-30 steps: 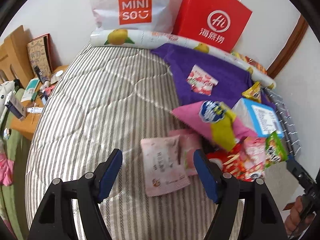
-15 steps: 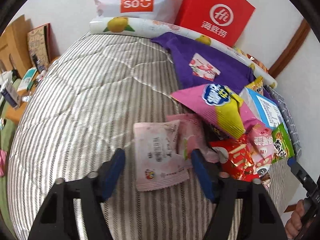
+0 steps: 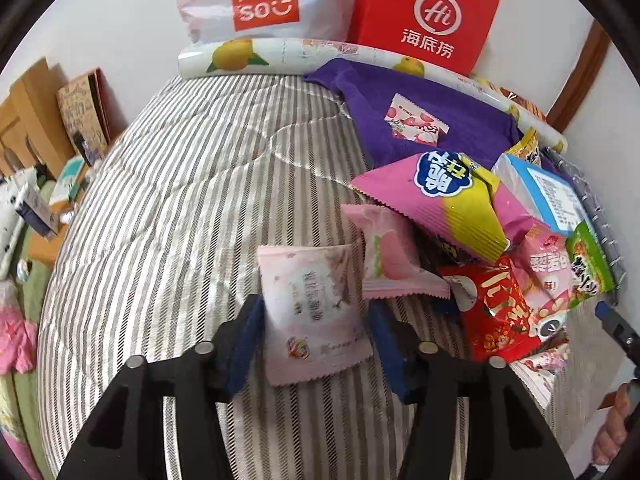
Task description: Organize snacks
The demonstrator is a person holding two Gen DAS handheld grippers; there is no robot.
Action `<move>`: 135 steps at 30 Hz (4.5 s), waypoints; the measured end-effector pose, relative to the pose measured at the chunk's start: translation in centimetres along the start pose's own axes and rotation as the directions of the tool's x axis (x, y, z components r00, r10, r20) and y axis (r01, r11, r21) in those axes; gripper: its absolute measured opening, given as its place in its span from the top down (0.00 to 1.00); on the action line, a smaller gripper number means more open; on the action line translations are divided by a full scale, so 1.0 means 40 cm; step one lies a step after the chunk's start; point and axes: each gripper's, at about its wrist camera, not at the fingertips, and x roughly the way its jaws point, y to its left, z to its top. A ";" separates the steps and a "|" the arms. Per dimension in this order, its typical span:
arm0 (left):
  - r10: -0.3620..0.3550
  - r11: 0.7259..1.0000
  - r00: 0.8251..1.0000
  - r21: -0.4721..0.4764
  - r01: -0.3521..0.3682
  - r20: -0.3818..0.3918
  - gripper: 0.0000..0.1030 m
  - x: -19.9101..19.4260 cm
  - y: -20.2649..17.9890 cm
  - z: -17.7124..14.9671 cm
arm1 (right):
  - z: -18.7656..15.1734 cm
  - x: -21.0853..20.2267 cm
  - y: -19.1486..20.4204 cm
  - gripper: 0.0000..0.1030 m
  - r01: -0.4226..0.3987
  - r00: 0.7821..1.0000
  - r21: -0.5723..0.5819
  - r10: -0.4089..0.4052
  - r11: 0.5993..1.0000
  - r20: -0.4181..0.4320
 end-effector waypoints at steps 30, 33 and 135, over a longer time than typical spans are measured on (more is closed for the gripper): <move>0.050 0.998 0.993 -0.037 -0.046 0.108 0.59 0.002 0.011 -0.014 | -0.039 0.040 0.125 0.25 -0.045 0.999 -0.188 0.042 0.981 -0.020; 0.046 0.998 0.993 -0.040 -0.042 0.109 0.59 0.002 0.010 -0.014 | -0.023 0.055 0.116 0.25 -0.025 1.000 -0.165 0.024 0.986 -0.010; -0.227 0.966 0.957 0.169 0.197 0.179 0.63 -0.187 -0.351 0.328 | 0.406 -0.111 0.073 0.52 0.094 0.968 -0.172 -0.050 0.981 0.245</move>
